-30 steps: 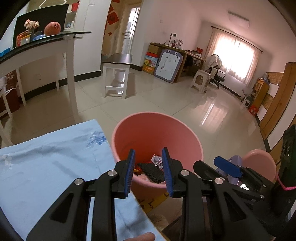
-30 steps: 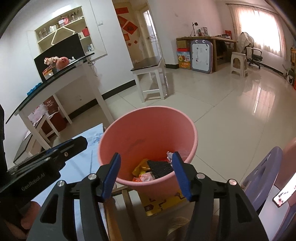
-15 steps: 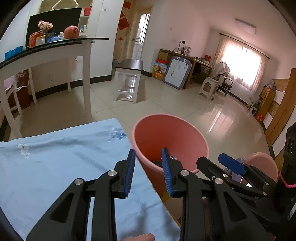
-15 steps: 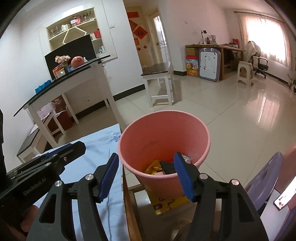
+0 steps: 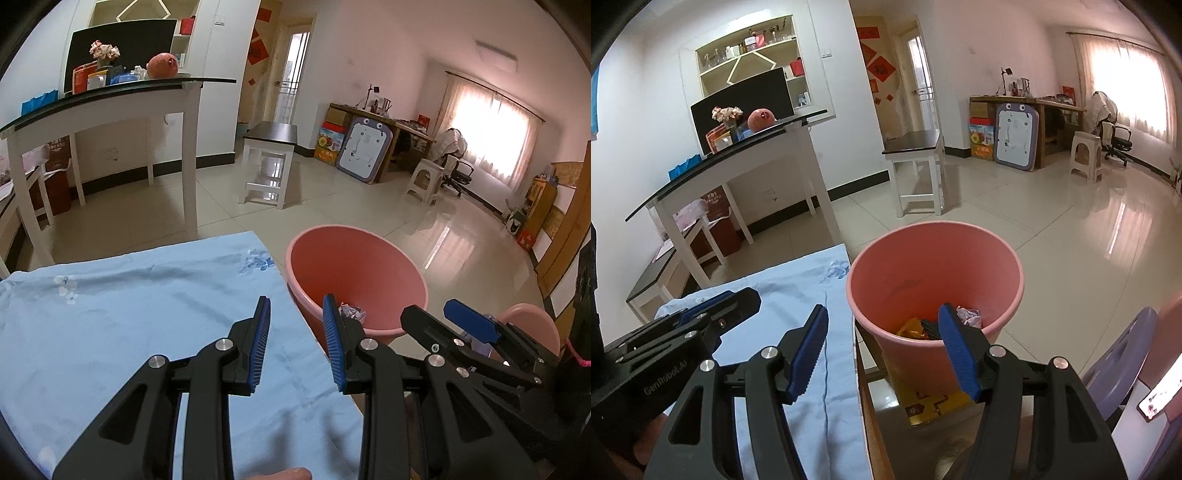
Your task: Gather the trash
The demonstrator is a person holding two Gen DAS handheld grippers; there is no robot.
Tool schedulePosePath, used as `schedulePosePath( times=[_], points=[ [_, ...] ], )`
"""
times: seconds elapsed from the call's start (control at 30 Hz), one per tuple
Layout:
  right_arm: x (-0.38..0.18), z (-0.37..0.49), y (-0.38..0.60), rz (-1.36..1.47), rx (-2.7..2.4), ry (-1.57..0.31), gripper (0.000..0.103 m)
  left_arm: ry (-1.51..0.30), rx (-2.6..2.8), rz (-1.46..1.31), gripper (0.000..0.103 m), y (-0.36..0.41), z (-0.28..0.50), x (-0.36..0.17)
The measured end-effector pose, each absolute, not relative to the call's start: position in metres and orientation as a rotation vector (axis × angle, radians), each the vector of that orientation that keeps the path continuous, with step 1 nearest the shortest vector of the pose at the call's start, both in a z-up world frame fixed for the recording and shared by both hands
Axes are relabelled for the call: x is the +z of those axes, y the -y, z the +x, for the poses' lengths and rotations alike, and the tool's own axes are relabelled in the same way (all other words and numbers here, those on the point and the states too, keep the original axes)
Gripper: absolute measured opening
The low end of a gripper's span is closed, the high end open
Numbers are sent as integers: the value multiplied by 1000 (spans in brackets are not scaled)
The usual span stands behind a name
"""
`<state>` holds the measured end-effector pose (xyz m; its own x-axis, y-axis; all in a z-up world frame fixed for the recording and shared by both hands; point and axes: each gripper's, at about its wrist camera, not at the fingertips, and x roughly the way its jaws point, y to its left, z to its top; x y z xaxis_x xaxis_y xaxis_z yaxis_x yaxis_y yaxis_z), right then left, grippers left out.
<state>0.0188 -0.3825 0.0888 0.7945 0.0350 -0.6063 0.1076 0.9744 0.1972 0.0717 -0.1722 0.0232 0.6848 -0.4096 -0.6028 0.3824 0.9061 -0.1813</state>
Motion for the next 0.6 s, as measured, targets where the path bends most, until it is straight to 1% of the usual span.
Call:
schedulePosePath(
  times=[0.6],
  points=[
    [83, 19, 378, 230, -40, -663, 61, -695, -437, -36, 30, 168, 72, 17]
  ],
)
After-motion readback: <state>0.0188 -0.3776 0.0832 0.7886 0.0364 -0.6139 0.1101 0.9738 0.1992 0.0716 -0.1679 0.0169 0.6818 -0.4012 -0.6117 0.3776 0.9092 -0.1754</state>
